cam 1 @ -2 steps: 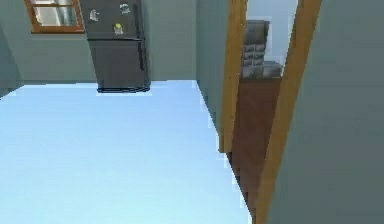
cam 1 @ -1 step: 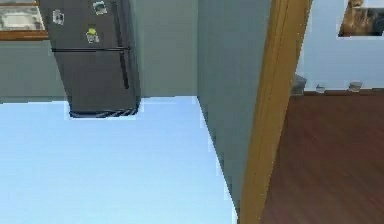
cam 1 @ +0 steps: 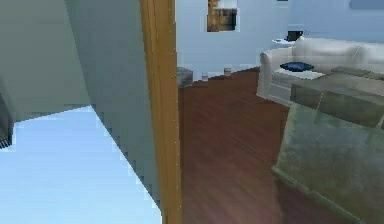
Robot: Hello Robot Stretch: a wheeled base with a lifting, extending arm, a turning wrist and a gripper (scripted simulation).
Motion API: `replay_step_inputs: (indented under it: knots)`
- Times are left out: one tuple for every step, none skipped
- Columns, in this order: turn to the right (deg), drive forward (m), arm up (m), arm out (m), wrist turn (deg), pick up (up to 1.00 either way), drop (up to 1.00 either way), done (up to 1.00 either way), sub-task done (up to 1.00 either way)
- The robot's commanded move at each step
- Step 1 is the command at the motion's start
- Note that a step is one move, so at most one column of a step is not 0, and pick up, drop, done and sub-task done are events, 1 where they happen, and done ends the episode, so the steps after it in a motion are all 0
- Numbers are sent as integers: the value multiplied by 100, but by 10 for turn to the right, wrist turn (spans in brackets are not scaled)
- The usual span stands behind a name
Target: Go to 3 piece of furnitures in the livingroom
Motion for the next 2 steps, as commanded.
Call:
replay_step_inputs:
  knots:
    - [0,10,0,0,0,0,0,0,0]
    - [90,0,0,0,0,0,0,0,0]
